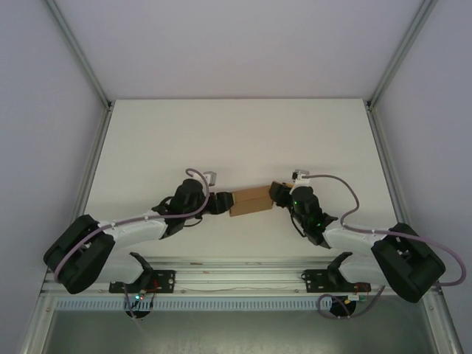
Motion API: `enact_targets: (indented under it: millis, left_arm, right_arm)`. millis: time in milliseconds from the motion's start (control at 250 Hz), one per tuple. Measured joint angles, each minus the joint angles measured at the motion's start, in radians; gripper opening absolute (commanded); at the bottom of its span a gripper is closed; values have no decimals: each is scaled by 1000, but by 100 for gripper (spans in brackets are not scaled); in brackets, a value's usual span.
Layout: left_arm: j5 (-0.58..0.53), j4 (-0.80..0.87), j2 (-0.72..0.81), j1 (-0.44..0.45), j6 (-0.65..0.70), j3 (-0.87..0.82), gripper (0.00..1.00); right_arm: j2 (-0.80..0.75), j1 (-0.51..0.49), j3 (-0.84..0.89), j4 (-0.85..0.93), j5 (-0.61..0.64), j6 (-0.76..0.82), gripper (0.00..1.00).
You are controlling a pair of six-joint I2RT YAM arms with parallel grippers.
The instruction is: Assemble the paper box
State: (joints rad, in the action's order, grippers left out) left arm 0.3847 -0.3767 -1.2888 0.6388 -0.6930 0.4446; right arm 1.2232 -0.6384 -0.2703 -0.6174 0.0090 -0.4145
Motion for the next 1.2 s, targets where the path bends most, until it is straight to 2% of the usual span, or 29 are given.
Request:
enact_targets:
  millis: [36,232,296,440,552,680,732,859,943,1047,1199]
  left_arm:
    - [-4,34,16,0,2,7,64]
    - [-39,215,81,0,19,110,63]
    - [-52,239,96,0,24,136,61]
    - [-72,278,102,-7,39,147,47]
    - [-66,279,101,-13,38,109,46]
    - [-31,204,99,-16,40,34,45]
    - [-19,166,90,-20,45,21,41]
    - [8,70,50,-27,66,0,39]
    - [26,10,13,-32,95,-10,31]
    - [35,-60,-27,-32,142,-8,17]
    - [20,-140,-73,-32,180,-8,14]
  right_arm:
    - [-7,0,-1,3,-8,2,40]
    - [-33,0,-12,53,-18,17,40]
    - [-33,0,-16,60,-18,19,40]
    - [-32,0,-18,63,-18,18,40]
    - [-24,0,-20,64,-17,18,40]
    - [-7,0,-24,62,-17,15,40]
    - [0,0,-26,57,-15,15,40]
    - [17,0,-29,36,-3,10,40]
    - [26,1,-28,22,10,8,40]
    - [37,6,-22,-5,26,13,39]
    - [56,7,7,-92,44,27,38]
